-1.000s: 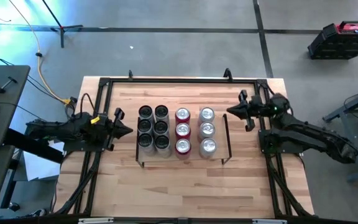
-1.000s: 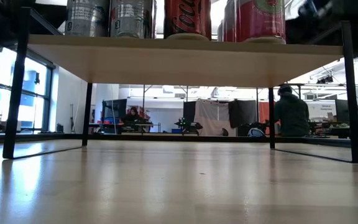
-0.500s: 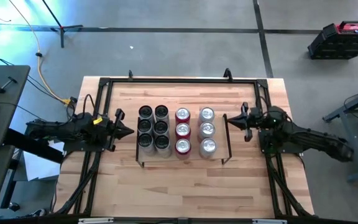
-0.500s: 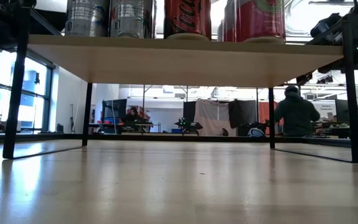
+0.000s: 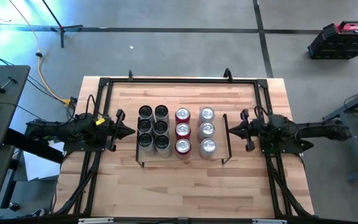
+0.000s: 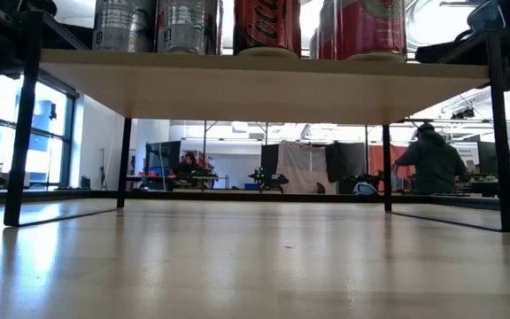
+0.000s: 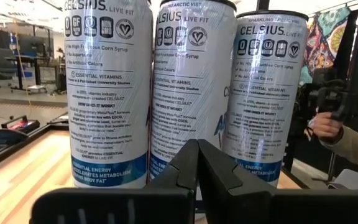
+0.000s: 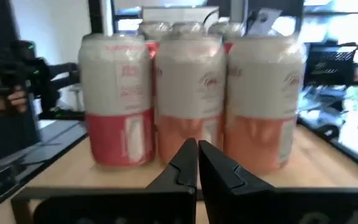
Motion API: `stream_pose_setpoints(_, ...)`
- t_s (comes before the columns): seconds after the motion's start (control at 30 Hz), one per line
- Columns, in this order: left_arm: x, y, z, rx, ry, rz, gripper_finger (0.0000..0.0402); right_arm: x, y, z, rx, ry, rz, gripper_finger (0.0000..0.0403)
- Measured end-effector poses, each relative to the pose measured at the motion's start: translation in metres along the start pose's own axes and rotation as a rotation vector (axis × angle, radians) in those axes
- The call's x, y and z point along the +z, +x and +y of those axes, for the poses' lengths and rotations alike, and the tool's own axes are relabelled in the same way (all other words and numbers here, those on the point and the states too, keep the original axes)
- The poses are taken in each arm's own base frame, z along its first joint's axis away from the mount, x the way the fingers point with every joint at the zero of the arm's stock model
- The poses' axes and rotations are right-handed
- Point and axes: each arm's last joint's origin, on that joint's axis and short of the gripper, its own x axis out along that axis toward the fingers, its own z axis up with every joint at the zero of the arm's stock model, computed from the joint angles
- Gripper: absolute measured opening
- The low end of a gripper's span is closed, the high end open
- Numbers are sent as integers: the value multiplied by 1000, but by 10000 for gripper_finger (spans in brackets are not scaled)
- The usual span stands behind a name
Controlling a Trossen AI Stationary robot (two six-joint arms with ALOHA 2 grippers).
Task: Place canned beverage on shelf
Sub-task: Return to Home Position
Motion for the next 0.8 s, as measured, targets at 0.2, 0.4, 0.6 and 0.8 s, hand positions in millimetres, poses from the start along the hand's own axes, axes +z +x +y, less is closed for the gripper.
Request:
stream_pose_setpoints(0.2,0,0,0,0,-1,2,0,-2,0,-2,-84,-78,20,0)
stream_pose_setpoints(0.4,-2,0,0,9,26,24,0,-4,0,-4,-102,-110,47,0)
stream_pose_setpoints(0.6,-14,-1,1,18,-2,143,0,-7,0,-4,-100,-104,73,0)
stream_pose_setpoints(0.8,-14,-1,1,17,47,147,0,-7,0,-4,-100,-103,77,0)
